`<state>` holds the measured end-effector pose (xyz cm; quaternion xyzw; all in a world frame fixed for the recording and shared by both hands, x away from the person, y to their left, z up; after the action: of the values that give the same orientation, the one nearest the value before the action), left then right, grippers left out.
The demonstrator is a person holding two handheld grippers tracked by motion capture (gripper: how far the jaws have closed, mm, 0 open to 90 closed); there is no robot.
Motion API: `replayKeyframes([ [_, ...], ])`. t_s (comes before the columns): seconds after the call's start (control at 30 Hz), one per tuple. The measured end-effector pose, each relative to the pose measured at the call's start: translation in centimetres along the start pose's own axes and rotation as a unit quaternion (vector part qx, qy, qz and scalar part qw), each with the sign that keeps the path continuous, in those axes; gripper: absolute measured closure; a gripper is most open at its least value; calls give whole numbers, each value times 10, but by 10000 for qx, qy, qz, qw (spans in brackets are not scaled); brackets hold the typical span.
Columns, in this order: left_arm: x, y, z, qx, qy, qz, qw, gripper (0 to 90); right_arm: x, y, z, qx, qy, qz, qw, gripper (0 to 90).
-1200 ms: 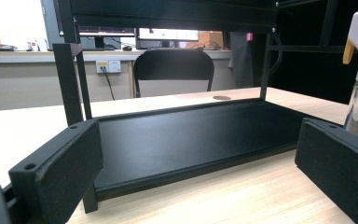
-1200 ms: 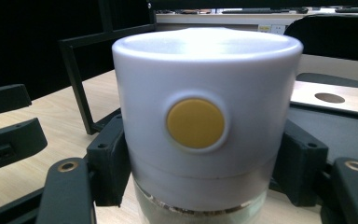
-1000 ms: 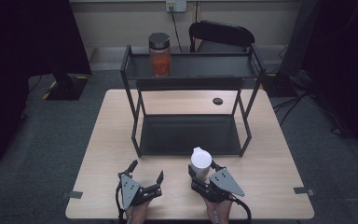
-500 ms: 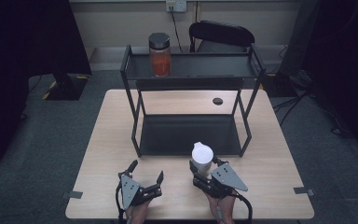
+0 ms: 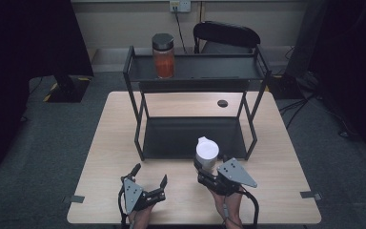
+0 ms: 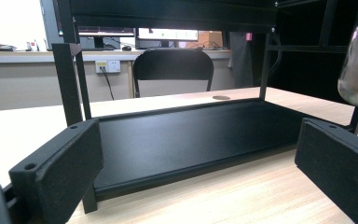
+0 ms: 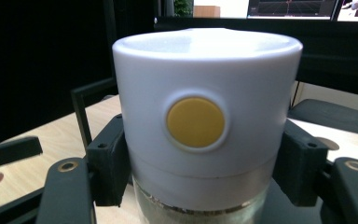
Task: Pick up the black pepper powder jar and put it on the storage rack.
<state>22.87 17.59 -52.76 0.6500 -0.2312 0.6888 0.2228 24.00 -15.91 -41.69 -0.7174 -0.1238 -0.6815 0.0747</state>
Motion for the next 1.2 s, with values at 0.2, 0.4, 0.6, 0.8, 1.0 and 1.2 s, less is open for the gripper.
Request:
replayKeyframes([
  [0.2,0,0,0,-1,0,1,10000,4,15,2,3,-8,81,-44,10000,304],
  [0.4,0,0,0,-1,0,0,10000,4,32,6,7,-35,154,-134,9998,304],
  [0.6,0,0,0,-7,-1,1,10000,4,47,10,10,-74,201,-85,9997,303],
  [0.8,0,0,0,-7,-1,0,10000,7,61,17,13,-54,245,25,9997,304],
  [1.0,0,0,0,-9,-2,1,10000,8,80,22,17,-95,333,-17,9994,304],
  [1.2,0,0,0,-9,-4,1,10000,8,97,24,24,-113,412,-76,9991,303],
])
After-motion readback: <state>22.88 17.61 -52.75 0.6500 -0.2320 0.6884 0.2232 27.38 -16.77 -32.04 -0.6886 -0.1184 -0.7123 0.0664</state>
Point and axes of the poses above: each handheld gripper's, and its own axes: z roughly forward along the jaws, x roughly out of its top, y roughly to its right, the point moved 7 cm from there along z, roughly forward along the jaws, and after that the axes turned 14 degrees about -x, right-handed, at the moved point
